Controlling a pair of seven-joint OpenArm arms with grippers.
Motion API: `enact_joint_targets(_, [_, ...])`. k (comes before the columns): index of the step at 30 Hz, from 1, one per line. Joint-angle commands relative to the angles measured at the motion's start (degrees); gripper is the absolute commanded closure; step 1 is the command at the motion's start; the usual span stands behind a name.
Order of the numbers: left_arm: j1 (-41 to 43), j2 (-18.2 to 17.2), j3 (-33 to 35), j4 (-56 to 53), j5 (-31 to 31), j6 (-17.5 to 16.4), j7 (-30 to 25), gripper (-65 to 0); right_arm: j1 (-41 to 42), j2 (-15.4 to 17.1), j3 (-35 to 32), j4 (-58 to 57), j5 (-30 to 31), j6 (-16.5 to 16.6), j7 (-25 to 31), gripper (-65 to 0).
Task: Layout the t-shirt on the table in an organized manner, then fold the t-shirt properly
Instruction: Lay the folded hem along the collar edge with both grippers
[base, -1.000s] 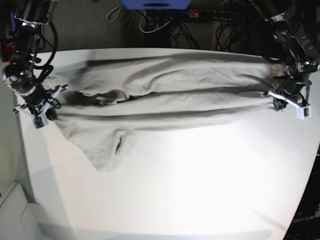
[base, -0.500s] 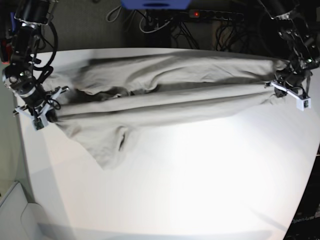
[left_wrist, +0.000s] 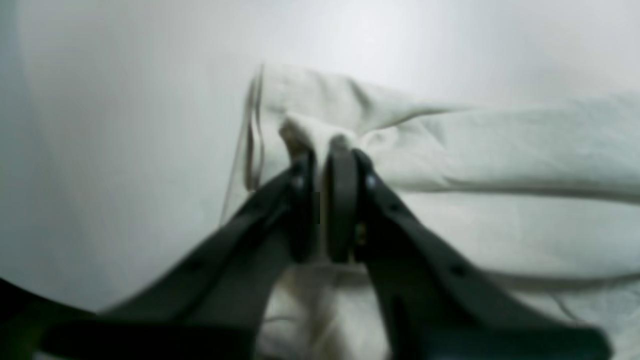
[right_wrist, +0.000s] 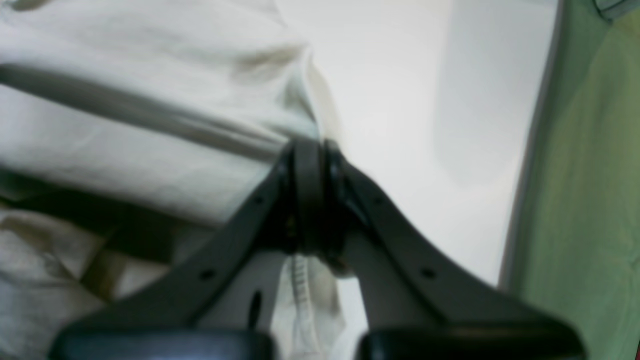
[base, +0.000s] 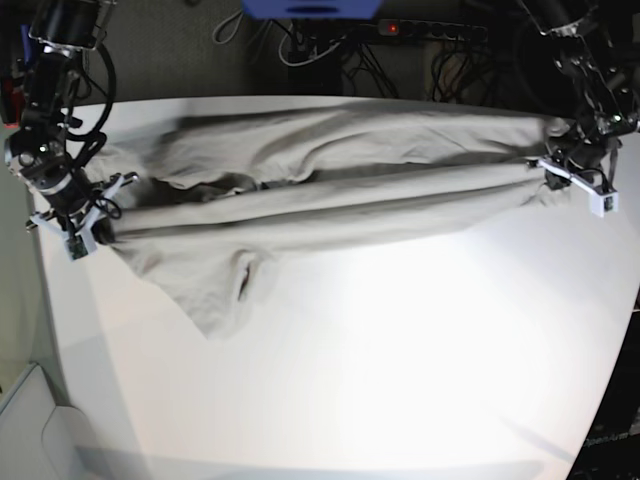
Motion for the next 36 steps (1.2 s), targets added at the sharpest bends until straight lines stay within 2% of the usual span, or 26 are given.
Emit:
enact_joint_targets(1, [-0.18,-1.01,-0.11,0.77,-0.38,0.03,-0.8,-13.4,0.03,1.19,0.26,2.0,0.18,0.6,1.1,0.0])
enact_joint_targets(4, [-0.36,-0.66,-0.11,0.77,-0.38,0.03,-1.24,-19.4,-1.64,1.19,0.26,5.95,0.18,0.6,1.1,0.0])
enact_joint_targets(12, [-0.8,-0.49,-0.28,0.77,-0.38,0.03,-1.24,-19.5,-7.53,0.84,0.17,15.01,0.18,0.6,1.1,0.0])
enact_joint_targets(24, [-2.03,-2.25,-0.19,0.77,-0.55,0.03,-0.8,-19.5,-12.89,6.38,0.35,15.98,0.18,0.6,1.02,0.0])
enact_joint_targets(31, [-2.03,-2.33,-0.37,1.21,-0.38,0.03,-0.71,-19.5,-13.07,5.68,0.35,13.34,0.18,0.6,1.02,0.0])
enact_joint_targets(36, [-1.85,-4.0,-0.46,0.85,-0.82,0.03,-0.71,-19.5,-12.81,5.68,0.26,8.77,0.18,0.6,1.37,0.0])
